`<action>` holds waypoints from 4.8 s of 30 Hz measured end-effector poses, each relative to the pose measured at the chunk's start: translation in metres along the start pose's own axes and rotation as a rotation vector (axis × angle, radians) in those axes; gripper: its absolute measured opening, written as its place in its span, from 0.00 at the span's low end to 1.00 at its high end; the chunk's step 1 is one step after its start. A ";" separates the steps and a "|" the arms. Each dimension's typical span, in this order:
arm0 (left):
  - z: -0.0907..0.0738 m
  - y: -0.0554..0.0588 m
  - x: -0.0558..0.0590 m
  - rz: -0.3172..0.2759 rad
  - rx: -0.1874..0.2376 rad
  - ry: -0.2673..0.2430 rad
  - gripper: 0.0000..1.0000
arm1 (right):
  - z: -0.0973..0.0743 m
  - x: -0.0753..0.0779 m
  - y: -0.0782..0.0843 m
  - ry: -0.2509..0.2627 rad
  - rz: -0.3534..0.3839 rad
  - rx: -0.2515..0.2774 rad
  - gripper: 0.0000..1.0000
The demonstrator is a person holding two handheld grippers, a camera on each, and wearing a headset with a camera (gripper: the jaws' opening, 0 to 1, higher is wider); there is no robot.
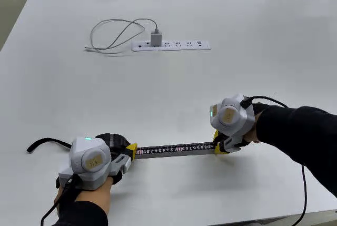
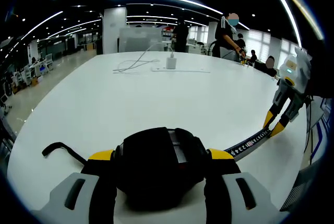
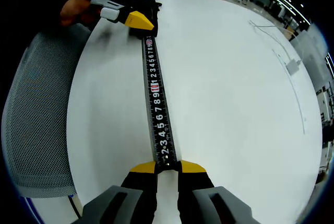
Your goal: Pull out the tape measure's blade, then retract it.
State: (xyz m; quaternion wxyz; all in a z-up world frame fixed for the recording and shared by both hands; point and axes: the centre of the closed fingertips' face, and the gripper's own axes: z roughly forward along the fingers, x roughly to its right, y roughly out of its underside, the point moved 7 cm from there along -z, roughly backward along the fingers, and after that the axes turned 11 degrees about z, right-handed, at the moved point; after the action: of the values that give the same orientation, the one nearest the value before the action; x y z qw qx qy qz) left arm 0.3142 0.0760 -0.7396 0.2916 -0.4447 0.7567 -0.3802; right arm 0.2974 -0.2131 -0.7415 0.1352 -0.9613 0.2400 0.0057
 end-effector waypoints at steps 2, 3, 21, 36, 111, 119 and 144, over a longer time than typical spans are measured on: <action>0.000 0.000 0.000 0.000 0.000 0.001 0.65 | 0.000 0.000 0.000 -0.001 -0.010 -0.004 0.11; 0.000 0.000 0.000 0.000 -0.001 0.001 0.65 | 0.000 0.000 -0.001 -0.003 -0.012 -0.005 0.11; 0.001 0.000 -0.001 0.003 -0.004 0.009 0.64 | 0.001 0.001 -0.004 -0.020 -0.001 0.007 0.10; 0.001 0.000 -0.002 0.010 -0.012 0.020 0.64 | 0.004 -0.001 -0.009 -0.011 0.001 0.008 0.10; 0.001 0.000 -0.001 0.005 -0.022 0.035 0.65 | 0.008 -0.007 -0.028 -0.028 0.005 -0.004 0.10; 0.000 -0.001 -0.001 0.006 -0.020 0.034 0.65 | 0.009 -0.007 -0.030 -0.026 0.012 -0.011 0.10; 0.001 0.000 -0.001 0.007 -0.020 0.036 0.65 | 0.011 -0.010 -0.036 -0.018 0.008 -0.001 0.10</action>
State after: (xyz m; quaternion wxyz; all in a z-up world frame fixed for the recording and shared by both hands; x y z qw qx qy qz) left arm 0.3157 0.0767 -0.7400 0.2749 -0.4380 0.7671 -0.3796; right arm 0.3059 -0.1749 -0.7422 0.1368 -0.9603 0.2427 0.0151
